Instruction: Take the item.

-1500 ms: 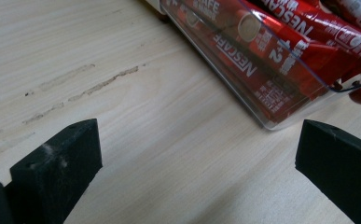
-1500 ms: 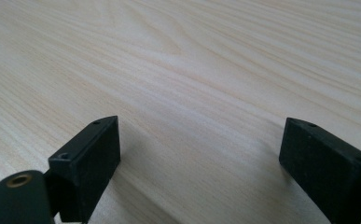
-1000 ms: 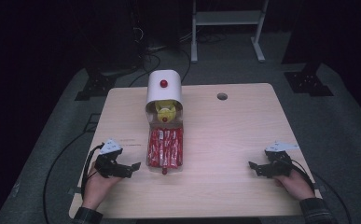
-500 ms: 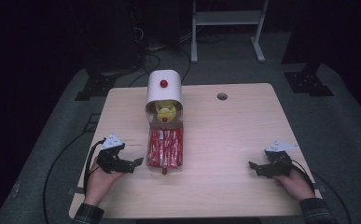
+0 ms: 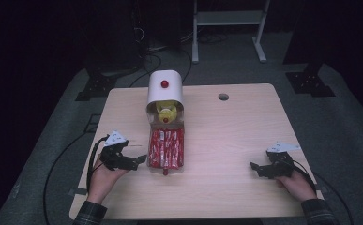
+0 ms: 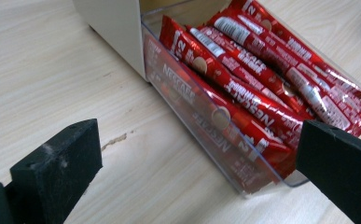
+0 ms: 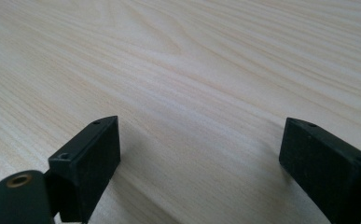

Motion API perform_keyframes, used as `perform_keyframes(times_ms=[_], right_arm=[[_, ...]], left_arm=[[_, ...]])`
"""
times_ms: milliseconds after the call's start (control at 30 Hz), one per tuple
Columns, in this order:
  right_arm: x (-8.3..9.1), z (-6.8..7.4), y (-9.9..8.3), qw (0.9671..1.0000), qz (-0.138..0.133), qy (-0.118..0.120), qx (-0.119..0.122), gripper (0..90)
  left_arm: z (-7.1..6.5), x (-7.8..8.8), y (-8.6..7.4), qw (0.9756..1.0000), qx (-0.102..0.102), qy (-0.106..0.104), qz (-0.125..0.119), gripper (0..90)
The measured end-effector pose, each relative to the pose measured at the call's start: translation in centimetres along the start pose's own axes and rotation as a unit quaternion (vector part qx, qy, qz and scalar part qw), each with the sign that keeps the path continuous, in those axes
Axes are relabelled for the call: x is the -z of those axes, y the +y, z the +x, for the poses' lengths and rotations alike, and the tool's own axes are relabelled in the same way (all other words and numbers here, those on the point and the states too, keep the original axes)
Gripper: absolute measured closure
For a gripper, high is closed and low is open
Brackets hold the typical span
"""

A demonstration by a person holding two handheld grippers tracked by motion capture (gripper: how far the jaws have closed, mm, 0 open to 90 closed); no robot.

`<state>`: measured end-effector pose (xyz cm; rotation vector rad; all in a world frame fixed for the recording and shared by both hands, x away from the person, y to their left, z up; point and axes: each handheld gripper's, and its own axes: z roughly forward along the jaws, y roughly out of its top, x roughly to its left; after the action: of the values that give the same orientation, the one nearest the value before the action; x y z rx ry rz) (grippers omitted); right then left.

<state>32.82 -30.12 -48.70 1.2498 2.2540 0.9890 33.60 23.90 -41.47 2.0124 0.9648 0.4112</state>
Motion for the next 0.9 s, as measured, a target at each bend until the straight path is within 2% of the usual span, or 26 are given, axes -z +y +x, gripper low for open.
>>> perform_keyframes(times_ms=[900], right_arm=[[0.0,0.0,0.0,1.0000,0.000,0.000,0.000,11.3]], left_arm=[[-1.0,-1.2,2.7,0.9998,-0.012,-0.009,-0.010,0.0]])
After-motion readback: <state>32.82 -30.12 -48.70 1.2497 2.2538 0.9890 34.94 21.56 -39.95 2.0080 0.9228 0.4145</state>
